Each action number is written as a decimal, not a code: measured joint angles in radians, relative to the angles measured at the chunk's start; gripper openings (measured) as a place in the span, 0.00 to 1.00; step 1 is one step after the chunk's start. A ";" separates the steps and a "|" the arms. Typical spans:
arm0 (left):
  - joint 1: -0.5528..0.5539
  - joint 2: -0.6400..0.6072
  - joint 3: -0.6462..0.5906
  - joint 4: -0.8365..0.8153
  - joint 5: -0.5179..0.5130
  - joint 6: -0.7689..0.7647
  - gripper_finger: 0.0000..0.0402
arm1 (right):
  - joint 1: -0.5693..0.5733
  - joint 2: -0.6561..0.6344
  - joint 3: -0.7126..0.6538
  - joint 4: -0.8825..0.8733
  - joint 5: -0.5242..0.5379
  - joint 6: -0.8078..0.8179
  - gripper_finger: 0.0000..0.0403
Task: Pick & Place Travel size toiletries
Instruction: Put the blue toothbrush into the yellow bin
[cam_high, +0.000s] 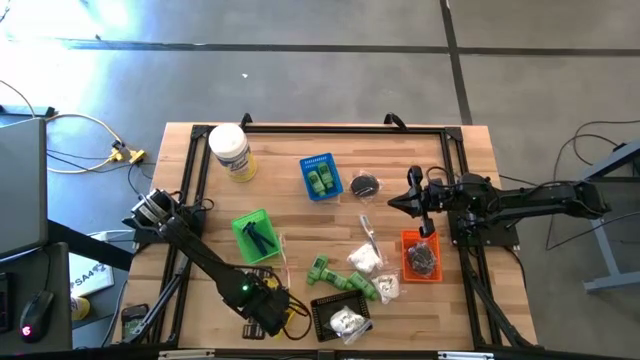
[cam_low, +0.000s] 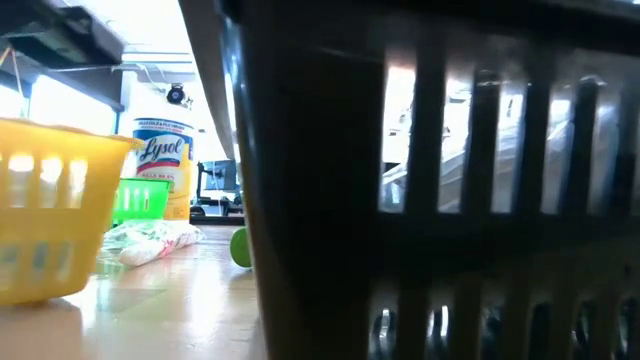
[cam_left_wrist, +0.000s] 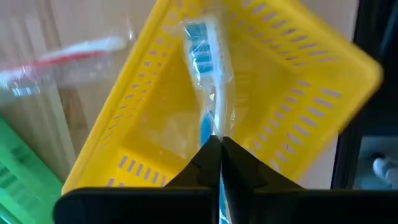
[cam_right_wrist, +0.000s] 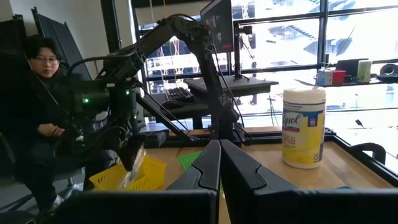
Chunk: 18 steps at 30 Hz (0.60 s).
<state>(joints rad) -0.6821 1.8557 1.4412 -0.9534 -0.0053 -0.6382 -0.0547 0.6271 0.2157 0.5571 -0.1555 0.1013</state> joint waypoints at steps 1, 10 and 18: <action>0.005 0.000 0.005 0.001 0.007 0.034 0.01 | 0.000 0.000 0.000 0.000 0.000 0.000 0.00; 0.037 0.001 0.023 0.009 0.062 0.163 0.00 | 0.000 0.000 0.000 0.000 0.000 0.000 0.00; 0.041 0.006 0.022 0.034 0.090 0.163 0.05 | 0.000 0.000 0.000 0.000 0.000 0.000 0.00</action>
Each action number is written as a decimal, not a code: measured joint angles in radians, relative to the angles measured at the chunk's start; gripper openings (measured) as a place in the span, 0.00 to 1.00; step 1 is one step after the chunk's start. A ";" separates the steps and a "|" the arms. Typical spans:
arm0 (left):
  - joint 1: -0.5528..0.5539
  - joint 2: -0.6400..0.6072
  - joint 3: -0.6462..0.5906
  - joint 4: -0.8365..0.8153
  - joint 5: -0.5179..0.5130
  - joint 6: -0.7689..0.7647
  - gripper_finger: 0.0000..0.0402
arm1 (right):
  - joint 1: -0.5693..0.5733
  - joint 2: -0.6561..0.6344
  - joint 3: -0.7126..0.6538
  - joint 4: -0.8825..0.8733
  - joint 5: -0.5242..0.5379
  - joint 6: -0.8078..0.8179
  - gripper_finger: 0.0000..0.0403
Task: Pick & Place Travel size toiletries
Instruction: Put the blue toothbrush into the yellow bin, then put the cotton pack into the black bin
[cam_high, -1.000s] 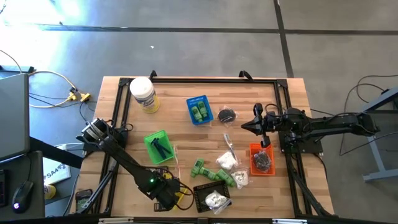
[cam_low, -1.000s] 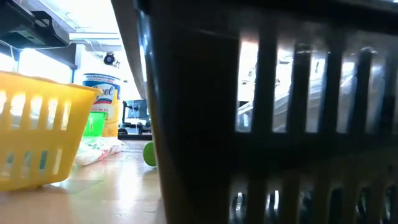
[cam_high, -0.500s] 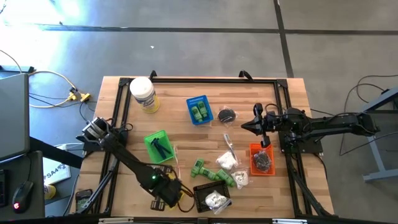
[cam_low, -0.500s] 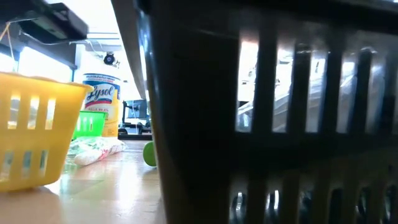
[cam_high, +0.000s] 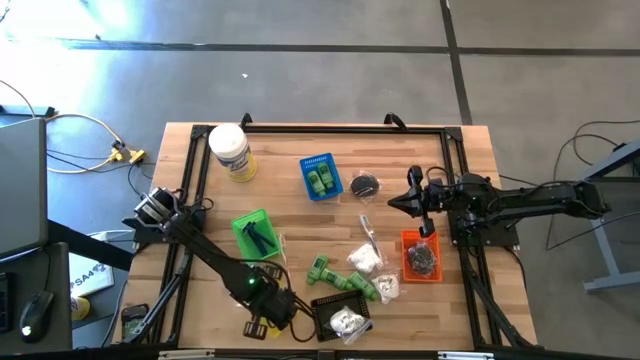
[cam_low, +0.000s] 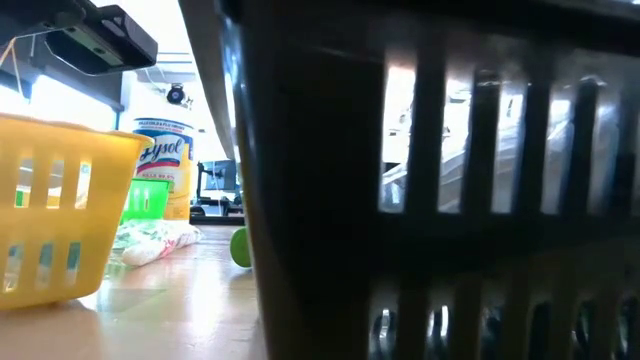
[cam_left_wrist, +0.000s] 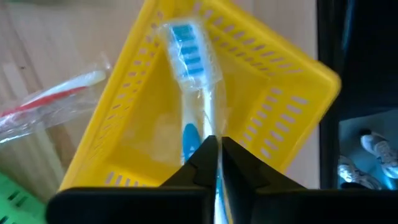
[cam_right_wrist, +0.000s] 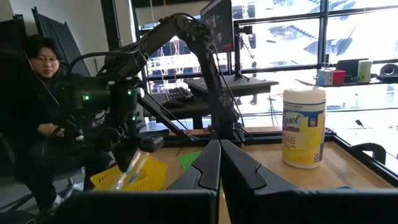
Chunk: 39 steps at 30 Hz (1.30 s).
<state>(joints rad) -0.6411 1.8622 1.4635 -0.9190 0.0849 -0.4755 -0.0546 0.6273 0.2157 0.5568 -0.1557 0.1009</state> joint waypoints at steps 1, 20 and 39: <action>0.000 0.000 0.000 0.009 0.010 0.000 0.07 | 0.000 0.000 0.000 0.000 0.000 0.000 0.00; 0.000 -0.025 0.166 -0.338 -0.129 0.025 0.51 | 0.000 0.000 0.000 0.000 0.000 0.000 0.00; 0.157 -0.961 -0.486 0.325 -0.759 0.122 0.03 | 0.000 0.000 0.000 -0.031 0.026 -0.035 0.00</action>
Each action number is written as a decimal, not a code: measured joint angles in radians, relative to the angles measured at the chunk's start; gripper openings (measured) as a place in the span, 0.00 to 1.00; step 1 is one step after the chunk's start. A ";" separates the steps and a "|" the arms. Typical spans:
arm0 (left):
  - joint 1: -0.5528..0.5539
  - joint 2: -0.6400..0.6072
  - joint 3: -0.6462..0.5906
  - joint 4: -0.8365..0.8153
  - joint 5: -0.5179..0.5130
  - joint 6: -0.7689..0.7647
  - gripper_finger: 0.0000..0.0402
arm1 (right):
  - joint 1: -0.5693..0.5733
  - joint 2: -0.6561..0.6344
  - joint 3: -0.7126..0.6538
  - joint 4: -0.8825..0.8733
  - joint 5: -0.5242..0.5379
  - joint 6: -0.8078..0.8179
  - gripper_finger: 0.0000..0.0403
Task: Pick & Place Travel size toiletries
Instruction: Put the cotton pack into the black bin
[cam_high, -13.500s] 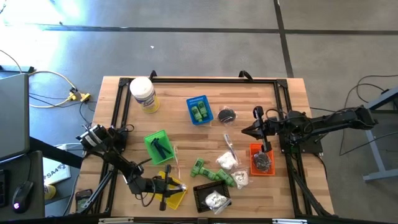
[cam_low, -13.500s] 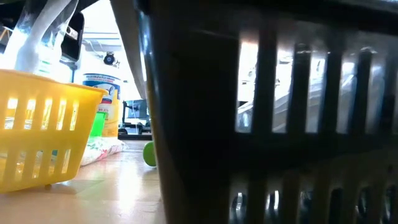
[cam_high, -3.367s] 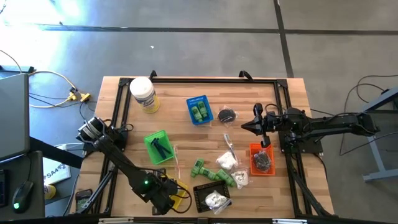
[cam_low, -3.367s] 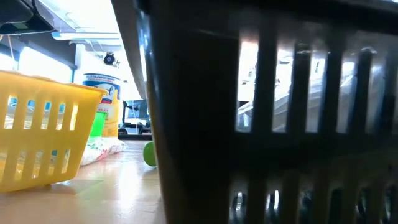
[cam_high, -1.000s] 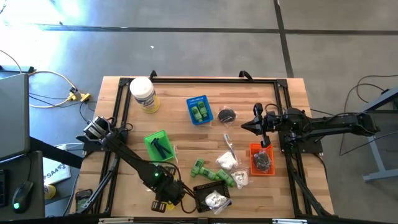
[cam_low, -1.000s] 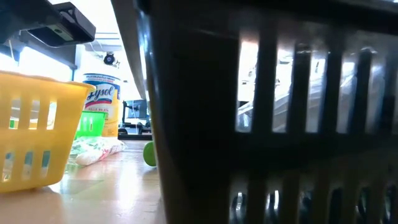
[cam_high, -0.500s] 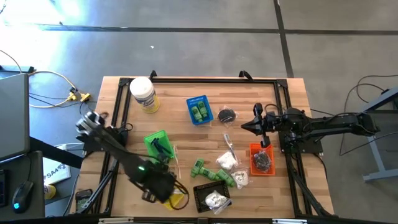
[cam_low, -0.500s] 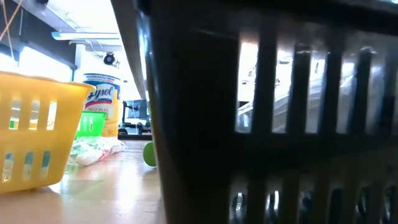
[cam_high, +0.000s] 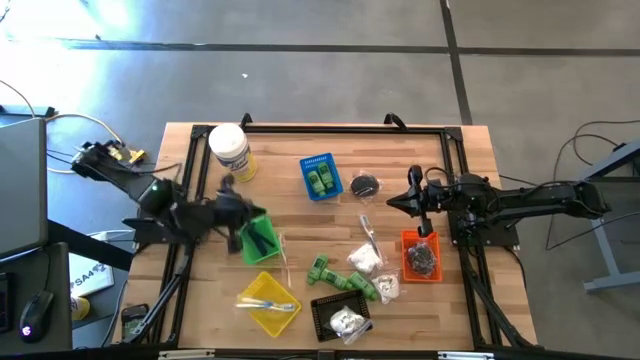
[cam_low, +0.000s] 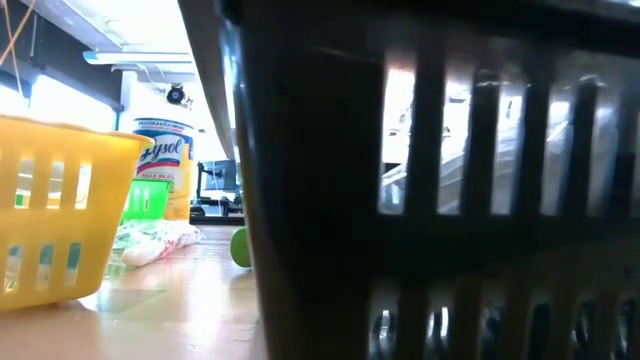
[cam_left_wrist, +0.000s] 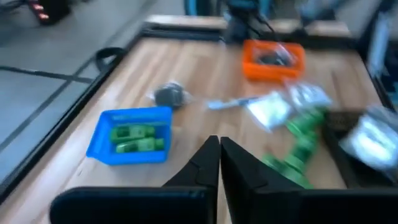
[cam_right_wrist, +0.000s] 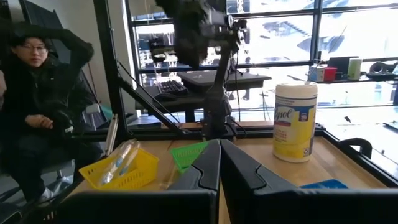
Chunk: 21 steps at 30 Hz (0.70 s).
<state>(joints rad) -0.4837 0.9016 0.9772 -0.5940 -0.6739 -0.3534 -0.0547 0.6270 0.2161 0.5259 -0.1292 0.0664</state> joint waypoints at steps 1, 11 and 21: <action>0.018 -0.054 -0.075 0.056 -0.009 -0.002 0.02 | 0.000 0.000 0.000 0.000 0.000 -0.004 0.00; 0.119 -0.411 -0.667 0.603 0.010 0.189 0.00 | 0.000 0.000 0.000 -0.038 0.000 -0.011 0.01; 0.118 -0.469 -0.730 0.625 0.010 0.323 0.00 | -0.049 0.015 0.000 -0.100 0.000 -0.036 0.01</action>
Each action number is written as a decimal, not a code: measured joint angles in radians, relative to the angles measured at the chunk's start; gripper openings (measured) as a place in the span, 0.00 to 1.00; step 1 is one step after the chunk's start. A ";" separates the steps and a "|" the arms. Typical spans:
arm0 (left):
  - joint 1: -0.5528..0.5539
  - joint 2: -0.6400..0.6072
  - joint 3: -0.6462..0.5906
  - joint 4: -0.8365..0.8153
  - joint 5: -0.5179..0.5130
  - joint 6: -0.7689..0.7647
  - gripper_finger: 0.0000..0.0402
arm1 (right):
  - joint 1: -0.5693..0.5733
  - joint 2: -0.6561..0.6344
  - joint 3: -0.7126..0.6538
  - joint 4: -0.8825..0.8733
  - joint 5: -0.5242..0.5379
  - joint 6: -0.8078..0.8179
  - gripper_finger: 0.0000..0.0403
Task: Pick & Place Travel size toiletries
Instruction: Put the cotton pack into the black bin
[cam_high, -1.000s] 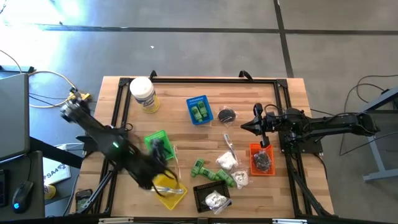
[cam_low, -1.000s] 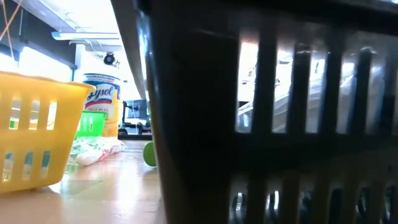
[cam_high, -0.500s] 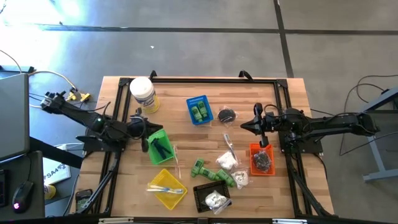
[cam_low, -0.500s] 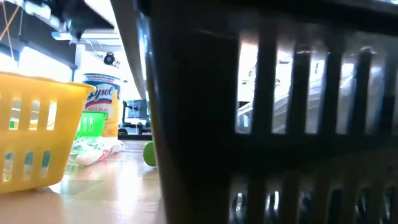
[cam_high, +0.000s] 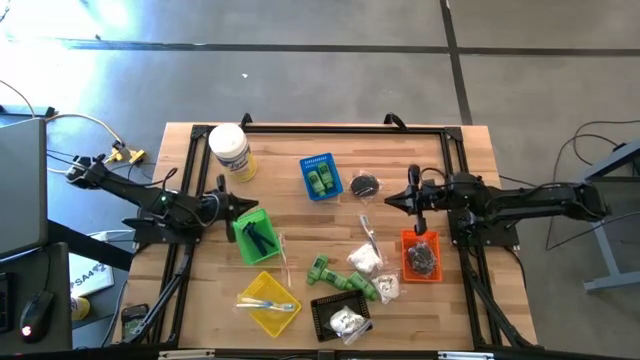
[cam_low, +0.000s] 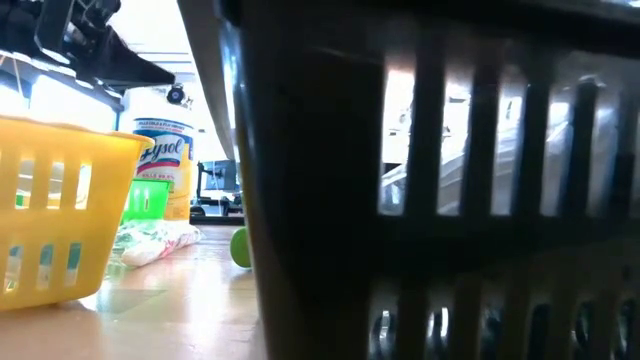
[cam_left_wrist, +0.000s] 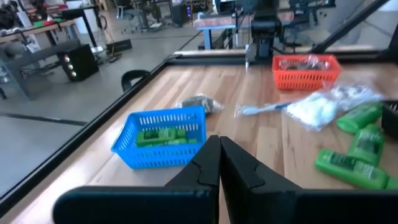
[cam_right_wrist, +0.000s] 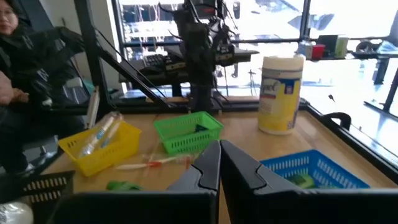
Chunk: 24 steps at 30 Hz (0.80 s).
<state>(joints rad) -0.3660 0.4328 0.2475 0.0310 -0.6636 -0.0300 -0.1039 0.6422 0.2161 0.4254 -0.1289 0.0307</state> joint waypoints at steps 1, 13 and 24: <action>0.000 -0.002 -0.006 -0.003 0.000 0.000 0.00 | -0.007 0.004 0.000 0.000 0.000 0.000 0.01; 0.000 -0.307 -0.047 -0.193 -0.002 0.009 0.00 | -0.037 -0.054 0.000 0.035 -0.109 0.076 0.01; 0.000 -0.418 -0.048 -0.270 -0.015 0.032 0.00 | -0.158 -0.125 0.000 -0.006 -0.169 0.130 0.01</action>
<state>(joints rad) -0.3664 0.0144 0.1997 -0.2394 -0.6790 0.0020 -0.2615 0.5175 0.2165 0.4197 -0.2983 0.1609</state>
